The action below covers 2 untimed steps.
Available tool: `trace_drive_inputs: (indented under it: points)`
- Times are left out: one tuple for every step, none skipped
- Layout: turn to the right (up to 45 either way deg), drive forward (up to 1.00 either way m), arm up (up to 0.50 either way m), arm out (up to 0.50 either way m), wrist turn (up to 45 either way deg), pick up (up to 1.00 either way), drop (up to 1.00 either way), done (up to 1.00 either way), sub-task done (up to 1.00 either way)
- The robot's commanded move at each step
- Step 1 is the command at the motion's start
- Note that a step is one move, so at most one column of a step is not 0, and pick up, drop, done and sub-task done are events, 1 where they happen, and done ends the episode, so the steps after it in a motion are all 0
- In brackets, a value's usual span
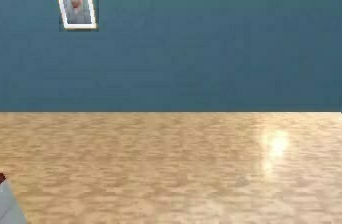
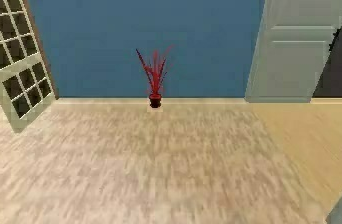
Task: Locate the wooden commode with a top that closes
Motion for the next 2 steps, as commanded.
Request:
trace_drive_inputs:
  points:
    - [45.0, 0.0, 0.0, 0.0, 0.0, 0.0, 0.0, 0.0, 0.0]
    - [45.0, 0.0, 0.0, 0.0, 0.0, 0.0, 0.0, 0.0, 0.0]
